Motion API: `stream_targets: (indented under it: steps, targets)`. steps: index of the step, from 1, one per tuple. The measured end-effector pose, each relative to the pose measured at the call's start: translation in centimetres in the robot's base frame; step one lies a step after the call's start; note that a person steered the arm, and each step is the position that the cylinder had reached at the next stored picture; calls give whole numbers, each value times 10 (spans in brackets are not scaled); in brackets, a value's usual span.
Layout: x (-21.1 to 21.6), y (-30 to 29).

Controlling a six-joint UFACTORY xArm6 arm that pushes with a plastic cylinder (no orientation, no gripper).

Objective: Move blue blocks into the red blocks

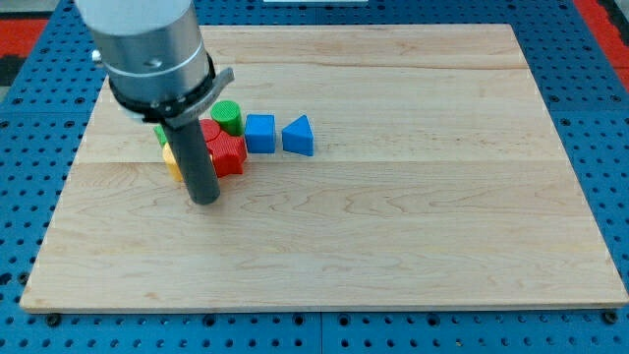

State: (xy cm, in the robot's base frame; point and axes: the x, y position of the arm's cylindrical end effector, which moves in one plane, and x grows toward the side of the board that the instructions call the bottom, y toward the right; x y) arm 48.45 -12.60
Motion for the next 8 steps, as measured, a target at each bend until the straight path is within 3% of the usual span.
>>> stream_targets:
  steps: [1,2,4,5,7,8]
  targets:
    - [-7,-25]
    - [12,-25]
    - [18,25]
    - [-2,104]
    - [-46,197]
    - [-93,150]
